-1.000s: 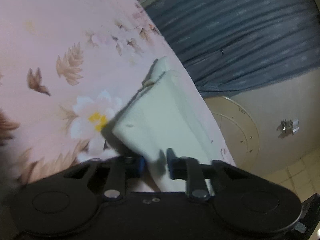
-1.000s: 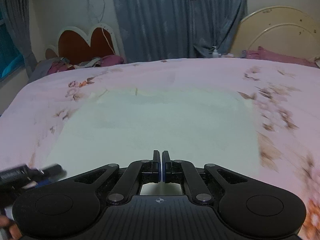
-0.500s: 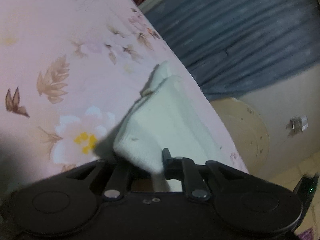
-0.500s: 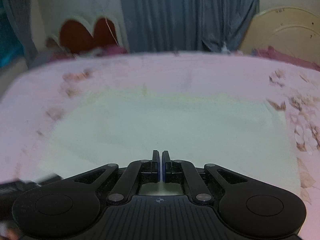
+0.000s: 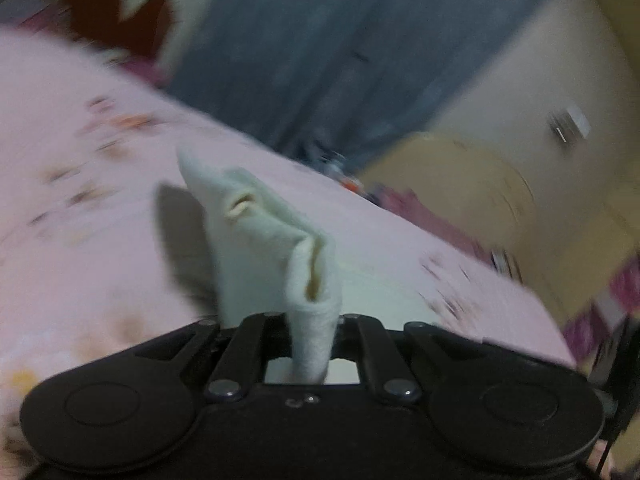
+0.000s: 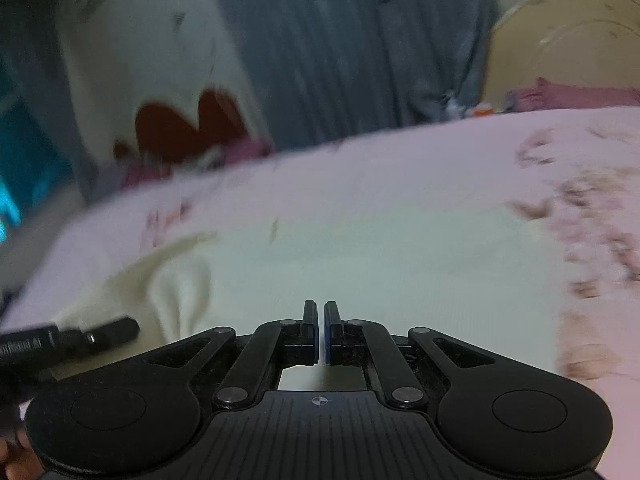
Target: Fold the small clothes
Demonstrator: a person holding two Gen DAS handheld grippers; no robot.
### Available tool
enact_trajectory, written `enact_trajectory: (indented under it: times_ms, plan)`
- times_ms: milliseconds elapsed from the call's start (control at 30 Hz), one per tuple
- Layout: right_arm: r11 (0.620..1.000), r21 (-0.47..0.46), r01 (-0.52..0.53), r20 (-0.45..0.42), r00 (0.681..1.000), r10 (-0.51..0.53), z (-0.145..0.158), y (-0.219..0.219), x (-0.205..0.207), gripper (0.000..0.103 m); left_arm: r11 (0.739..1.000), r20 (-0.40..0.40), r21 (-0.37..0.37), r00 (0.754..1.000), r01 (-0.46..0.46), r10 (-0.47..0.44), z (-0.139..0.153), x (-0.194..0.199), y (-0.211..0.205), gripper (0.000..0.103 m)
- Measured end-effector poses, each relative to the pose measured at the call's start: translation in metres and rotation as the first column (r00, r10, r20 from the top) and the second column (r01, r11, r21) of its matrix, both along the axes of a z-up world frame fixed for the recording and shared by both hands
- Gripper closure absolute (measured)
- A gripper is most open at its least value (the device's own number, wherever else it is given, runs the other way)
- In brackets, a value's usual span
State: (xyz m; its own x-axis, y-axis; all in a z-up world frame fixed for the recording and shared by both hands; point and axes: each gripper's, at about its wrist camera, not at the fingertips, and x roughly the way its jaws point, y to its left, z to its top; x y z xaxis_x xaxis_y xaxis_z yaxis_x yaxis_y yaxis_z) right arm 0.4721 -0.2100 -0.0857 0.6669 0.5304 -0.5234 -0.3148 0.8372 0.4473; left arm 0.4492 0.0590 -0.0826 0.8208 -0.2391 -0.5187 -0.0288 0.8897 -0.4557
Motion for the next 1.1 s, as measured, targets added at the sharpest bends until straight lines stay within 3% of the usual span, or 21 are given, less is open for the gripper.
enact_trajectory:
  times_ms: [133,233,333,367,400,433,467,533,567,667,733,900,1100]
  plan:
    - [0.994,0.07,0.089,0.0,0.996,-0.09,0.008,-0.074,0.002,0.101,0.985,-0.011,0.068,0.988,0.157,-0.157,0.016,0.008,-0.072,0.096]
    - [0.985,0.122,0.121,-0.032,0.993,-0.118,0.008,-0.12,0.004,0.101,0.962,-0.058,0.093,0.966,0.256,-0.251,0.01,0.012,-0.12,0.095]
    - [0.979,0.166,0.118,-0.075,0.991,-0.107,0.004,-0.152,0.007,0.1,0.917,-0.187,0.112,0.915,0.383,-0.359,-0.013,0.019,-0.164,0.071]
    - [0.977,0.167,0.133,-0.096,0.988,-0.118,0.002,-0.16,0.007,0.08,0.913,-0.205,0.112,0.909,0.391,-0.364,-0.016,0.016,-0.169,0.068]
    - [0.975,0.162,0.153,-0.099,0.985,-0.138,0.002,-0.164,0.005,0.033,0.915,-0.197,0.101,0.909,0.392,-0.367,-0.014,0.011,-0.168,0.068]
    - [0.972,0.175,0.156,-0.075,0.987,-0.145,0.003,-0.168,0.001,0.021,0.92,-0.182,0.085,0.914,0.383,-0.363,-0.01,0.009,-0.162,0.068]
    - [0.972,0.193,0.137,-0.065,0.99,-0.126,0.006,-0.168,0.0,0.022,0.93,-0.163,0.071,0.924,0.361,-0.346,-0.005,0.006,-0.152,0.069]
    - [0.972,0.212,0.1,-0.095,0.992,-0.082,0.003,-0.168,0.002,0.048,0.951,-0.118,0.061,0.948,0.303,-0.295,0.006,0.008,-0.125,0.07]
    - [0.973,0.218,0.083,-0.115,0.992,-0.059,0.001,-0.165,0.005,0.067,0.957,-0.104,0.078,0.957,0.278,-0.27,0.009,0.013,-0.111,0.07]
    - [0.975,0.219,0.033,-0.149,0.989,0.0,-0.007,-0.146,0.009,0.069,0.966,-0.101,0.148,0.974,0.214,-0.2,0.008,0.037,-0.077,0.074]
    - [0.977,0.212,0.008,-0.165,0.986,0.028,-0.011,-0.133,0.011,0.069,0.972,-0.129,0.132,0.976,0.195,-0.178,-0.001,0.054,-0.06,0.078]
    - [0.993,0.121,-0.003,-0.19,0.981,0.026,-0.019,-0.1,0.024,0.068,0.959,-0.189,0.11,0.952,0.263,-0.24,-0.028,0.079,-0.051,0.079]
    - [1.0,0.006,0.016,-0.214,0.977,-0.014,-0.028,-0.079,0.03,0.067,0.926,-0.208,0.205,0.939,0.316,-0.274,-0.036,0.076,-0.055,0.077]
